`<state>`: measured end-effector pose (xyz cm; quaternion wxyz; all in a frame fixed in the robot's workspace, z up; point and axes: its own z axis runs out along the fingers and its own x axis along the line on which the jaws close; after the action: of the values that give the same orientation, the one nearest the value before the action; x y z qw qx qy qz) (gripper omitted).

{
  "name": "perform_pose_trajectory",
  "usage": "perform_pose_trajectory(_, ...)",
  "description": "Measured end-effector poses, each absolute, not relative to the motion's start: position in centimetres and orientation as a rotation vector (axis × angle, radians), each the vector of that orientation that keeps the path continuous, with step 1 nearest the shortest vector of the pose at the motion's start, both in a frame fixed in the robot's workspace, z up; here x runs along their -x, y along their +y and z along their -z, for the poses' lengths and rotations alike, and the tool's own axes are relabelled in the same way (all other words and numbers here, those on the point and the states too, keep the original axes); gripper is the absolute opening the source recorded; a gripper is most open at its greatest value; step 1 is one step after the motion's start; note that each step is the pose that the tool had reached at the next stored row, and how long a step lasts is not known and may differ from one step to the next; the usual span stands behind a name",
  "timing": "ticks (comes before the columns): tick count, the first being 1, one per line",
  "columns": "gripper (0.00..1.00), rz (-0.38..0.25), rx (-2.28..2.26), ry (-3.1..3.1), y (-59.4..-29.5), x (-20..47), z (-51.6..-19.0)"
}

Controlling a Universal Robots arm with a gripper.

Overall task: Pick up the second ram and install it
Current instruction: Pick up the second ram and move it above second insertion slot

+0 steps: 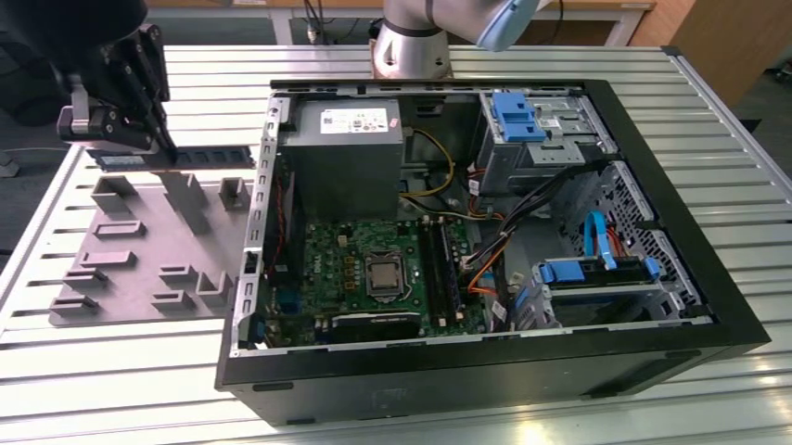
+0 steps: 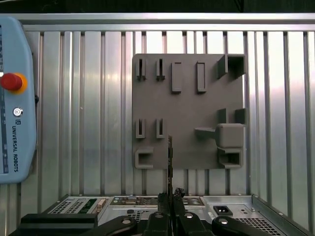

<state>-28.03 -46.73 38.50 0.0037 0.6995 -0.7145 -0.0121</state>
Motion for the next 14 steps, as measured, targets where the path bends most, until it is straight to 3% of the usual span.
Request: perform_pose_trajectory(14,0.14,0.038,-2.192,-2.239,-46.73,27.21,-38.50)
